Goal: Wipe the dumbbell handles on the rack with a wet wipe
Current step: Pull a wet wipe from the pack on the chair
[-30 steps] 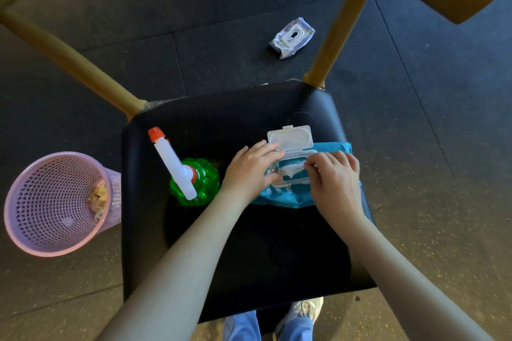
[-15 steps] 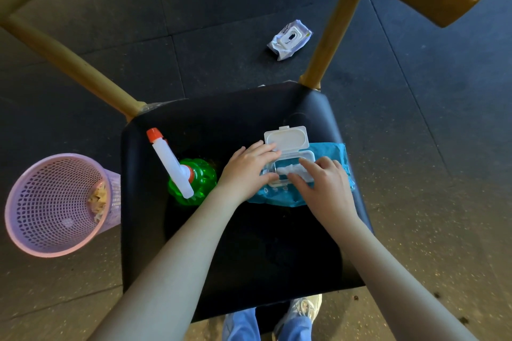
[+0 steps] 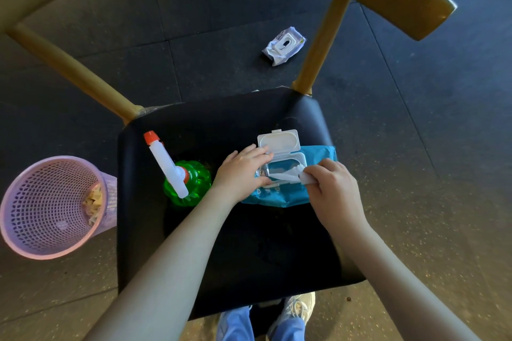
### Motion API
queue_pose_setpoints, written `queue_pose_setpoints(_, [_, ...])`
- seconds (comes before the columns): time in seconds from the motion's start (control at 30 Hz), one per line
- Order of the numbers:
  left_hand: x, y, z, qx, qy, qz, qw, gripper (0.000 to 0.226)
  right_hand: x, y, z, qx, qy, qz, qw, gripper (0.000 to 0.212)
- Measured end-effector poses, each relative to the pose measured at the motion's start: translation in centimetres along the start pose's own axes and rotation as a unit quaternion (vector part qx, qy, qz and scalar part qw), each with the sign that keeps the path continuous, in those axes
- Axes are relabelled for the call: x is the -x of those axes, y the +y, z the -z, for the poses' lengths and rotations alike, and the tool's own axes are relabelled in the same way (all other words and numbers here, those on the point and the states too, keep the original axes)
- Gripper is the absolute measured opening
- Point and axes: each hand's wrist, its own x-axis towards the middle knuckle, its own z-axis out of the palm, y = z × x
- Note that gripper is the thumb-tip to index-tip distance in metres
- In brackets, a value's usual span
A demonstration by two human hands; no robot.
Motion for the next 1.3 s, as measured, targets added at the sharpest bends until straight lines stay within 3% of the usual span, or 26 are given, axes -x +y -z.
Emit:
queue_pose_setpoints(0.23, [0.0,0.2,0.0,0.001,0.003,0.008,1.0,0.061,0.0,-0.1,3.5,-0.046,0.035,-0.042,0.997,0.004])
queue_pose_setpoints(0.4, [0.1,0.2,-0.1,0.0,0.002,-0.002,1.0,0.06,-1.1,0.4,0.7,-0.025,0.081,-0.116,0.99,0.015])
queue_pose_setpoints(0.53, [0.0,0.0,-0.2,0.007,0.0,0.0,1.0,0.061,-1.8,0.2,-3.0,-0.041,0.03,-0.058,0.997,0.005])
queue_pose_setpoints(0.67, [0.0,-0.2,-0.3,0.008,0.001,0.001,1.0,0.062,-1.5,1.2,-5.2,0.01,-0.075,-0.033,0.997,0.026])
queue_pose_setpoints(0.73, [0.0,-0.2,-0.3,0.009,0.003,0.002,1.0,0.062,-1.4,1.4,-5.5,0.063,-0.087,-0.005,0.994,0.022])
queue_pose_setpoints(0.87, [0.1,-0.1,-0.4,0.003,0.008,0.005,1.0,0.062,-1.7,1.2,-4.8,0.099,-0.067,0.008,0.993,0.019])
queue_pose_setpoints(1.0, [0.1,0.0,-0.2,0.002,0.007,0.005,1.0,0.062,-0.7,1.2,-2.5,0.031,-0.014,-0.042,0.999,0.006])
queue_pose_setpoints(1.3, [0.2,0.3,-0.2,0.003,0.007,0.012,1.0,0.061,-0.5,-0.6,4.1,-0.018,0.09,-0.087,0.992,0.012])
